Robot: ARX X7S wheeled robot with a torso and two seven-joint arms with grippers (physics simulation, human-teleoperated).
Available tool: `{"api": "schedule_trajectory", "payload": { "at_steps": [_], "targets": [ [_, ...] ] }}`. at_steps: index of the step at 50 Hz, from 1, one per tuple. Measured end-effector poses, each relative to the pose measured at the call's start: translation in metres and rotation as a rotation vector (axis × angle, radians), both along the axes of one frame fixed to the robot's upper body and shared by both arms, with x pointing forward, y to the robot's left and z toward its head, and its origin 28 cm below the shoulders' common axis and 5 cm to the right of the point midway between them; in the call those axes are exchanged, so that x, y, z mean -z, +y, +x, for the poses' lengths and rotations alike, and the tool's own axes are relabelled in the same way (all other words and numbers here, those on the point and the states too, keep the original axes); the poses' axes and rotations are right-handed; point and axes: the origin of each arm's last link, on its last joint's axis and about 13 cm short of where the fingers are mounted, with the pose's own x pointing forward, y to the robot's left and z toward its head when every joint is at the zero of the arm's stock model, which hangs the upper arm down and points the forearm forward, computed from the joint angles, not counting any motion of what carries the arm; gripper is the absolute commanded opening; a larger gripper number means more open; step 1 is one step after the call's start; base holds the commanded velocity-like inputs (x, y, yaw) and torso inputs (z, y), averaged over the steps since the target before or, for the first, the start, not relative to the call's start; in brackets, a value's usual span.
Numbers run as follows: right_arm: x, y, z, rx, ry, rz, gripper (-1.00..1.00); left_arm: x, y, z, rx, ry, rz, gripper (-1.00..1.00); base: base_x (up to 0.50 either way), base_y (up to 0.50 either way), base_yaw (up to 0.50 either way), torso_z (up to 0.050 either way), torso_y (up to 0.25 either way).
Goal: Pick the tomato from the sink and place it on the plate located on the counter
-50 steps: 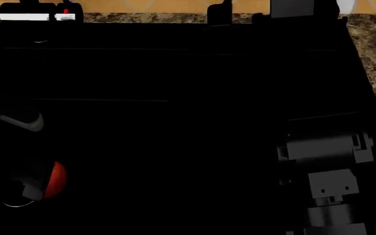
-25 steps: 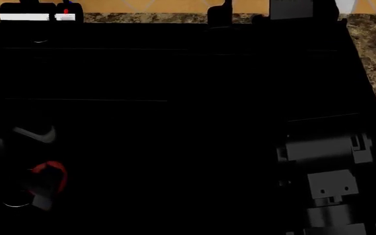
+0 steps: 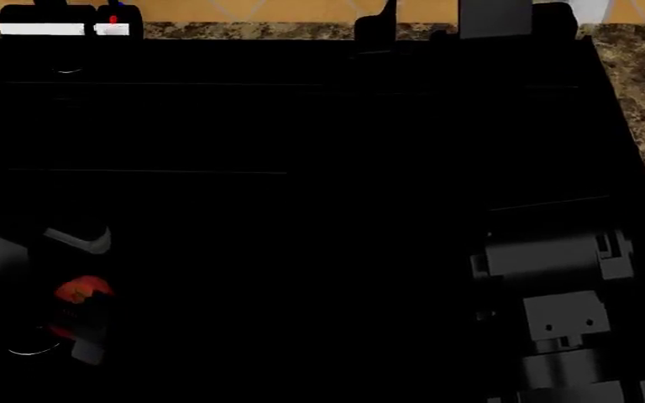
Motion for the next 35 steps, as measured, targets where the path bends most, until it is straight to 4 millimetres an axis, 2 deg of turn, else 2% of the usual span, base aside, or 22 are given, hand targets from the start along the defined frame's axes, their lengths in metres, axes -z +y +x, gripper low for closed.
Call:
{"api": "schedule_trajectory", "payload": {
  "at_steps": [28,29,35],
  "targets": [
    [0.002,0.001,0.001,0.002,0.004,-0.001,1.0,0.016,-0.002,0.004,0.015,0.028,-0.004,1.0,0.0,0.0,0.0,0.0,0.0],
    [0.002,0.001,0.001,0.002,0.004,-0.001,1.0,0.016,-0.002,0.004,0.015,0.029,-0.004,-1.0,0.0,0.0,0.0,0.0,0.0],
    [0.001,0.001,0.0,0.002,0.002,0.0,1.0,0.015,-0.001,0.004,0.019,0.022,0.01,-1.0,0.0,0.0,0.0,0.0,0.0]
  ]
}}
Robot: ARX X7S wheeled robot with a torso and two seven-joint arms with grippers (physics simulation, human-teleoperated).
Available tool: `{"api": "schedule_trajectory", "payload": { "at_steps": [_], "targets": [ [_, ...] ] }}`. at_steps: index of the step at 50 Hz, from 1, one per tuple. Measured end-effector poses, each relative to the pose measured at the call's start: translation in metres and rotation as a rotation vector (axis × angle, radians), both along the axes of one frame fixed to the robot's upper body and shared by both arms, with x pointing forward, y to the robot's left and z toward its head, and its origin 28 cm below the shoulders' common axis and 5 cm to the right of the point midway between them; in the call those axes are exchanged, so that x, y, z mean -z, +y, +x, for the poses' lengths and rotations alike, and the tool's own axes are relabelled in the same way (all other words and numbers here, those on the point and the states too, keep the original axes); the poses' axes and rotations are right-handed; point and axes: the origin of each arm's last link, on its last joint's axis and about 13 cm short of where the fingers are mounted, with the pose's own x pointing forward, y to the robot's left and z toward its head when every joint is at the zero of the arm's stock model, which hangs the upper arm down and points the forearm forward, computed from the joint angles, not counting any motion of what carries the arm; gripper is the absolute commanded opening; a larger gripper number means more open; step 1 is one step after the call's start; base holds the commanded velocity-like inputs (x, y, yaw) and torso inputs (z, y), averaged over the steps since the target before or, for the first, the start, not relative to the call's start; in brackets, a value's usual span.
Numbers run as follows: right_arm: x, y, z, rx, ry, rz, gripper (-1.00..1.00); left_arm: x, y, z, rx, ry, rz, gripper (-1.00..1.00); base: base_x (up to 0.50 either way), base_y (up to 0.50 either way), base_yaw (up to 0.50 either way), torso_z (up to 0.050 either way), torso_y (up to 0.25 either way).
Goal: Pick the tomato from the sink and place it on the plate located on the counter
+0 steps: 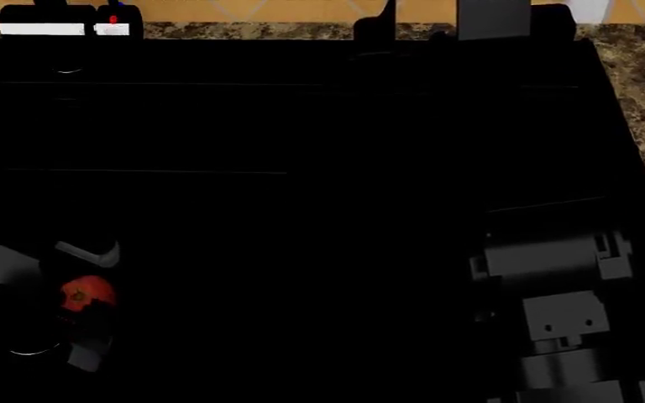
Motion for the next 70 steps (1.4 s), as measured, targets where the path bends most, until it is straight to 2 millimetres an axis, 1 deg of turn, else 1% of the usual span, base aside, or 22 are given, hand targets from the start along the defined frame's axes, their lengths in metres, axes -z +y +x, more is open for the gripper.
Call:
{"api": "schedule_trajectory", "payload": {
  "at_steps": [9,15,27,39,48,62,70],
  "targets": [
    [-0.001,-0.001,-0.001,0.002,-0.003,0.001,1.0,0.0,0.001,0.0,0.009,-0.005,0.0,-1.0,0.0,0.0,0.0,0.0,0.0],
    [-0.001,-0.001,-0.002,0.001,-0.004,0.002,1.0,-0.006,0.0,-0.003,0.015,-0.026,-0.012,-1.0,0.0,0.0,0.0,0.0,0.0],
    [-0.001,-0.001,-0.003,0.002,-0.006,0.006,1.0,-0.032,-0.003,-0.009,0.022,-0.138,-0.068,-1.0,0.0,0.0,0.0,0.0,0.0],
    [-0.001,0.0,-0.005,0.002,-0.008,0.009,1.0,-0.057,-0.008,-0.013,0.011,-0.315,-0.171,-1.0,0.0,0.0,0.0,0.0,0.0],
    [-0.001,0.001,-0.006,0.001,-0.009,0.012,1.0,-0.069,-0.013,-0.013,-0.001,-0.443,-0.24,-1.0,0.0,0.0,0.0,0.0,0.0],
    [-0.001,0.0,-0.008,0.002,-0.01,0.016,1.0,-0.073,-0.017,-0.013,-0.011,-0.534,-0.277,-1.0,0.0,0.0,0.0,0.0,0.0],
    [0.0,0.0,-0.009,0.004,-0.008,0.018,1.0,-0.07,-0.018,-0.014,-0.009,-0.538,-0.276,-1.0,0.0,0.0,0.0,0.0,0.236]
  ]
}}
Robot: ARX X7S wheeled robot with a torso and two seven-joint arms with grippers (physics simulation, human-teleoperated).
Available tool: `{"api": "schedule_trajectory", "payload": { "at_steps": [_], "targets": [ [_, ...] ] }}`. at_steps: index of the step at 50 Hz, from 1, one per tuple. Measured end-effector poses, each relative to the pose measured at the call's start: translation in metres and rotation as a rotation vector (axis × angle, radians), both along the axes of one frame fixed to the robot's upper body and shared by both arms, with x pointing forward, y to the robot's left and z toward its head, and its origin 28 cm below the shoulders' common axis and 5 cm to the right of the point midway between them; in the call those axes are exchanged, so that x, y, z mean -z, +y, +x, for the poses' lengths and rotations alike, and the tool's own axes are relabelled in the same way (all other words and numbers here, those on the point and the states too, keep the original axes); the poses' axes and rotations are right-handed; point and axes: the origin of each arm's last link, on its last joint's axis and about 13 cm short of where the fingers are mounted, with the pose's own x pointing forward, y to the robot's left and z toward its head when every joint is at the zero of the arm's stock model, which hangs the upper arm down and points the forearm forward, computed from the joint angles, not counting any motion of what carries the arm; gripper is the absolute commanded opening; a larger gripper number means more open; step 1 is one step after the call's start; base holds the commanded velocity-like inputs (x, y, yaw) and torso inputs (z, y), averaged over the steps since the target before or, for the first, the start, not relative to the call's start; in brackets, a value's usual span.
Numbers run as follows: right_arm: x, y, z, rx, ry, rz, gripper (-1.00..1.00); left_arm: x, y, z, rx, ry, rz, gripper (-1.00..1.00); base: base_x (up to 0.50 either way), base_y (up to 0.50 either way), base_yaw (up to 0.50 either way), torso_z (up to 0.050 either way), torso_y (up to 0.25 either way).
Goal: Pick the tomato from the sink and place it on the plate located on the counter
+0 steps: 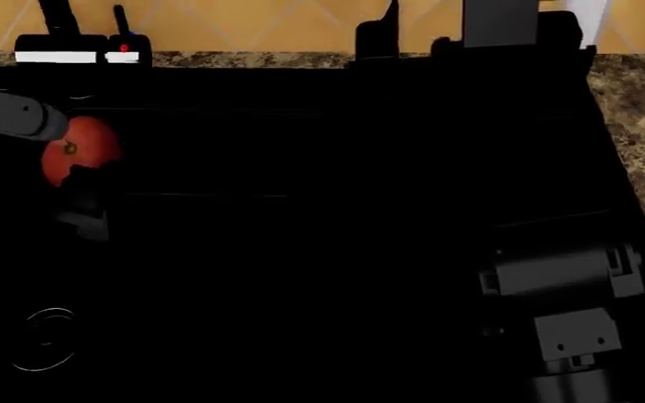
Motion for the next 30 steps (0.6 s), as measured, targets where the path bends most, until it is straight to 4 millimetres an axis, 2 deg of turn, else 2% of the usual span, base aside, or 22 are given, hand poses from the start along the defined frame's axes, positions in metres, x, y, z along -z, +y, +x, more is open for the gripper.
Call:
{"api": "schedule_trajectory", "payload": {
  "at_steps": [27,30],
  "targets": [
    [0.0,-0.0013,-0.0021,0.005,-0.002,0.005,1.0,0.0017,-0.0015,-0.0018,0.001,0.005,0.002,-1.0,0.0,0.0,0.0,0.0,0.25],
    [-0.0002,-0.0012,-0.0022,0.005,-0.001,0.005,1.0,0.0008,-0.0017,-0.0018,0.002,0.002,0.003,-1.0,0.0,0.0,0.0,0.0,0.0]
  ]
}}
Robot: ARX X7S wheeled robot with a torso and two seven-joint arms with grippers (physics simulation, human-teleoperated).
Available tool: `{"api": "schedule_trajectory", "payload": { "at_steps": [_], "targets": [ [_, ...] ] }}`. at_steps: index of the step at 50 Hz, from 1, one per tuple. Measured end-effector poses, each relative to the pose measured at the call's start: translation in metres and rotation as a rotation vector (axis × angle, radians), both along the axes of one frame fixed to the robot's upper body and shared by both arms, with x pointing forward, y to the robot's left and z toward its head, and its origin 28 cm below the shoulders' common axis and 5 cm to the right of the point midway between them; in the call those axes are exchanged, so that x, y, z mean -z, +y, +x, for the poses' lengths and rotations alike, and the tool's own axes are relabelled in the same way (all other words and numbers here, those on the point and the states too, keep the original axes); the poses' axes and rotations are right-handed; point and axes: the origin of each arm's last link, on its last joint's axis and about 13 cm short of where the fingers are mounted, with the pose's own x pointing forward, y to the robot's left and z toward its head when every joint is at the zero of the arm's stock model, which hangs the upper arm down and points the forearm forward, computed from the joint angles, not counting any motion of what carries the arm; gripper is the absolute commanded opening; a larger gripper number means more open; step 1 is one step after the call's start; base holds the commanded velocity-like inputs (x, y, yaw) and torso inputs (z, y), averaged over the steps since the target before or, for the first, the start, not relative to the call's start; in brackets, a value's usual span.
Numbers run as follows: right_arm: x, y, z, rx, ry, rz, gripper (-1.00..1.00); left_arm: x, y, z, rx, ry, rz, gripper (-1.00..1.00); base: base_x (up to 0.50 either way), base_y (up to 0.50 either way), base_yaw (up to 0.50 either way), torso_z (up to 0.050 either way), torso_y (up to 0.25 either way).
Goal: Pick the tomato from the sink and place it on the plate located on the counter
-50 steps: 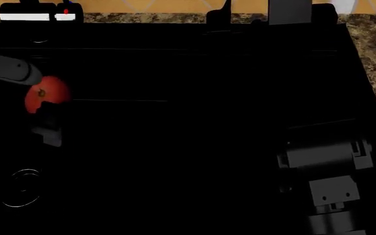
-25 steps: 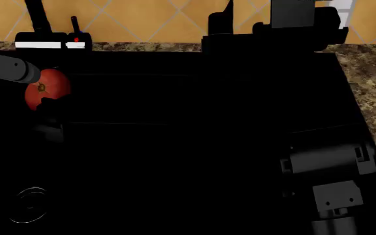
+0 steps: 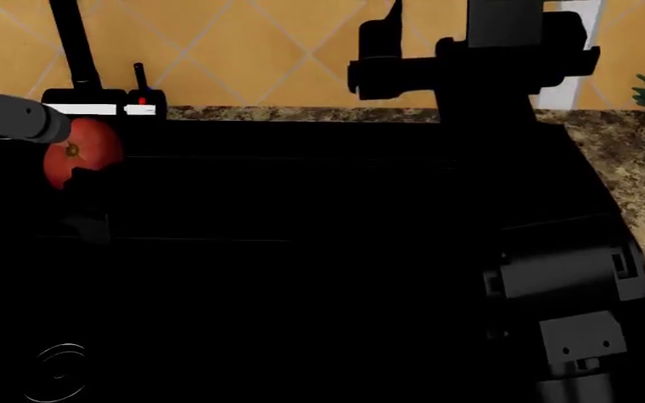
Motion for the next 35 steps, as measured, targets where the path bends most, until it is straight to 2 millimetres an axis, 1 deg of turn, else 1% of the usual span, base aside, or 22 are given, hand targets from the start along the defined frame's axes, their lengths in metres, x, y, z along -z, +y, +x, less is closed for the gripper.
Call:
{"api": "schedule_trajectory", "payload": {
  "at_steps": [6,35],
  "targets": [
    [0.0007,0.0001,-0.0004,0.0,0.004,-0.002,1.0,-0.0016,-0.0006,-0.0004,0.003,-0.008,0.003,-1.0,-0.2,0.0,0.0,0.0,0.0],
    [0.0017,-0.0017,-0.0038,0.002,0.005,-0.003,1.0,-0.0019,-0.0034,-0.003,0.018,-0.024,0.009,-1.0,-0.3,0.0,0.0,0.0,0.0]
  ]
}}
